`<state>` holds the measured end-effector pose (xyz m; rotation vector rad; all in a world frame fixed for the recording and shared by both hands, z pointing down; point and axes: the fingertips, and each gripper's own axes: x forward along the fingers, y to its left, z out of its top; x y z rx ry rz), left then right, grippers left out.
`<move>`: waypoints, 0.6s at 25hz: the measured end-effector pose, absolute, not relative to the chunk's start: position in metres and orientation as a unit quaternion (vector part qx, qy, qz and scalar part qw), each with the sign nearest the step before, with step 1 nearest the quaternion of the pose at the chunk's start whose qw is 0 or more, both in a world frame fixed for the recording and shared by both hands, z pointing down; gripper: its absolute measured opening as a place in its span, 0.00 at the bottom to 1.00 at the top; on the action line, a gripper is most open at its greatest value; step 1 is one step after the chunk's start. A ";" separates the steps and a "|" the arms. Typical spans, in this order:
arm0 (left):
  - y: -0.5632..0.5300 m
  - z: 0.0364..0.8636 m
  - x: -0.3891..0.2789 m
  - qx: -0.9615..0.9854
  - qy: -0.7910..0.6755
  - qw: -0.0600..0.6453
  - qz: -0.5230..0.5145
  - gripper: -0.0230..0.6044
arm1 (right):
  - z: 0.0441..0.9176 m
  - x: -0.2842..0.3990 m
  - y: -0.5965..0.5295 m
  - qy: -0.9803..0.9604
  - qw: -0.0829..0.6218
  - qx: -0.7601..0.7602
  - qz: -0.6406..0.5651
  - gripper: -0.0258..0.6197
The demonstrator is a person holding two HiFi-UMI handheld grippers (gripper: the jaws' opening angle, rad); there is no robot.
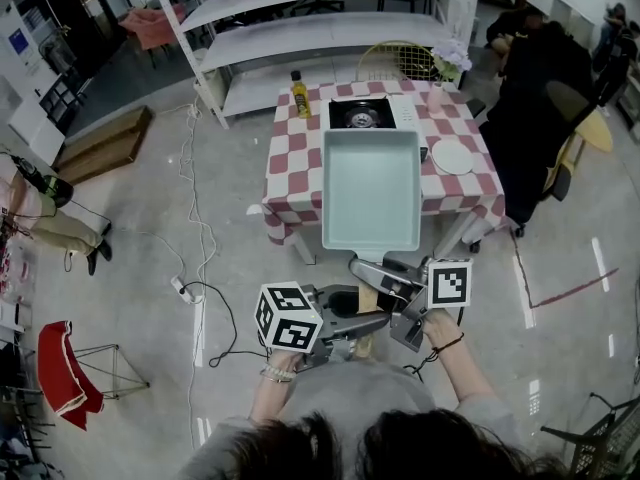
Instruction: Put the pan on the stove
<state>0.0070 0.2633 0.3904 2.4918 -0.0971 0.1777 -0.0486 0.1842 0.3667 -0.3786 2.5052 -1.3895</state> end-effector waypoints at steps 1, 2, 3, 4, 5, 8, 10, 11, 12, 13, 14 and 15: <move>0.262 0.390 0.009 0.946 -0.039 0.316 0.065 0.34 | 0.366 -0.047 0.183 0.862 0.123 -0.130 -0.474 0.32; 0.260 0.390 0.010 0.946 -0.042 0.316 0.064 0.34 | 0.366 -0.046 0.181 0.864 0.121 -0.129 -0.471 0.32; 0.259 0.390 0.011 0.946 -0.044 0.316 0.063 0.34 | 0.364 -0.046 0.180 0.865 0.123 -0.125 -0.471 0.32; 0.257 0.390 0.011 0.946 -0.046 0.316 0.064 0.34 | 0.363 -0.046 0.179 0.865 0.124 -0.122 -0.471 0.32; 0.256 0.390 0.012 0.945 -0.048 0.316 0.063 0.34 | 0.365 -0.044 0.177 0.865 0.121 -0.124 -0.470 0.32; 0.250 0.388 0.016 0.944 -0.051 0.319 0.061 0.34 | 0.364 -0.040 0.171 0.865 0.118 -0.124 -0.471 0.32; 0.245 0.387 0.018 0.944 -0.052 0.320 0.059 0.34 | 0.363 -0.039 0.166 0.866 0.116 -0.123 -0.471 0.32; 0.243 0.387 0.019 0.944 -0.052 0.320 0.058 0.34 | 0.364 -0.037 0.164 0.866 0.112 -0.126 -0.470 0.32; 0.241 0.387 0.019 0.944 -0.052 0.320 0.058 0.34 | 0.366 -0.036 0.161 0.867 0.109 -0.129 -0.469 0.32; 0.239 0.387 0.019 0.944 -0.053 0.321 0.058 0.34 | 0.366 -0.036 0.160 0.866 0.109 -0.129 -0.471 0.32; 0.237 0.387 0.019 0.943 -0.053 0.322 0.059 0.34 | 0.366 -0.036 0.158 0.865 0.112 -0.127 -0.473 0.32; 0.236 0.388 0.019 0.943 -0.054 0.324 0.060 0.34 | 0.366 -0.037 0.157 0.863 0.114 -0.125 -0.476 0.32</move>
